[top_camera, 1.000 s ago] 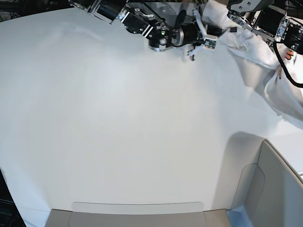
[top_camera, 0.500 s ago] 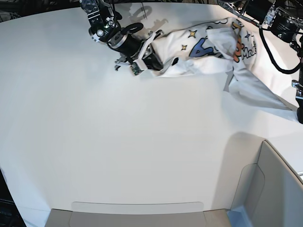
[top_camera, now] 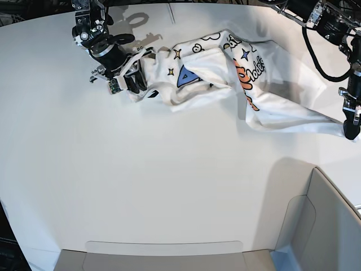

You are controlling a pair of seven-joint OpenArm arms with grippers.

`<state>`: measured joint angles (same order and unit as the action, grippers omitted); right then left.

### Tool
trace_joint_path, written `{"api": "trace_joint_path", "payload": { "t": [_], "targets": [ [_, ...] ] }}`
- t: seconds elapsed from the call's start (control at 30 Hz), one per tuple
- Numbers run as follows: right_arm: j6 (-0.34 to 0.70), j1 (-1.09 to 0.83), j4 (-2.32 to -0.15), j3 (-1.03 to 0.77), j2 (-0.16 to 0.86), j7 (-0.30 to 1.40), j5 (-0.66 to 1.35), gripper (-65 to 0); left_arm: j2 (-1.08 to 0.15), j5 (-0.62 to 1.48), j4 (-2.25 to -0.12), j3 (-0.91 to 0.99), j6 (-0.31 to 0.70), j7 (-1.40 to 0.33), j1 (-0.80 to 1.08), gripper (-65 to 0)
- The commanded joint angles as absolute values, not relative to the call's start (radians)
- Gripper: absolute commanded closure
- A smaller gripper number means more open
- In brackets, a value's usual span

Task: Layout the t-shirt on the table in an organized manner, then fold the t-shirt properly
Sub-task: 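Grasp the t-shirt fabric with the right gripper and pull it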

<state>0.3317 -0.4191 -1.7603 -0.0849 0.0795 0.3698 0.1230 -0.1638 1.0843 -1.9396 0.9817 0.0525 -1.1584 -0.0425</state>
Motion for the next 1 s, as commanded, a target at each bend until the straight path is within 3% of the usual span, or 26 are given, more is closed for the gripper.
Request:
{"api": "trace_joint_path", "payload": {
  "t": [0.0, 0.27, 0.37, 0.47, 0.57, 0.67, 0.77, 0.87, 0.97],
  "targets": [
    [0.348, -0.420, -1.811, -0.081, 0.076, 0.340, 0.142, -14.2, -0.180, 1.101, -1.956, 0.981, 0.061, -1.148, -0.053, 0.0],
    [0.357, -0.435, -2.052, -0.133, 0.047, 0.334, 0.142, -16.4, -0.180, 1.101, -1.956, 0.981, 0.061, -1.148, -0.054, 0.0],
    [0.443, -0.427, -2.064, -0.021, 0.093, 0.337, 0.119, -16.4, -0.180, 1.101, -1.956, 0.983, 0.061, -1.148, -0.054, 0.0],
    [0.495, -0.415, -2.057, 0.179, 0.188, 0.364, -0.074, -16.4, -0.180, 1.101, -1.954, 0.986, 0.061, -1.145, -0.054, 0.0],
    [0.495, -0.387, -2.057, 0.389, 0.219, 0.433, -0.390, -16.4, -0.183, 1.101, -1.954, 0.989, 0.061, -1.144, -0.056, 0.0],
    [0.501, -0.392, -2.057, 0.490, 0.220, 0.446, -0.656, -16.4, -0.182, 1.104, -1.954, 0.984, 0.061, -1.144, -0.059, 0.0],
    [0.541, -0.401, -2.057, 0.527, 0.226, 0.446, -0.694, -16.4, -0.170, 1.106, -1.952, 0.983, 0.061, -1.144, -0.087, 0.0],
    [0.664, -0.400, -2.055, 0.545, 0.236, 0.452, -0.659, -16.5, -0.150, 1.102, -1.952, 0.987, 0.061, -1.144, -0.093, 0.0],
    [0.677, -0.395, -2.046, 0.536, 0.194, 0.453, -0.636, -16.5, -0.145, 1.107, -1.954, 0.987, 0.061, -1.144, -0.093, 0.0]
  ]
}}
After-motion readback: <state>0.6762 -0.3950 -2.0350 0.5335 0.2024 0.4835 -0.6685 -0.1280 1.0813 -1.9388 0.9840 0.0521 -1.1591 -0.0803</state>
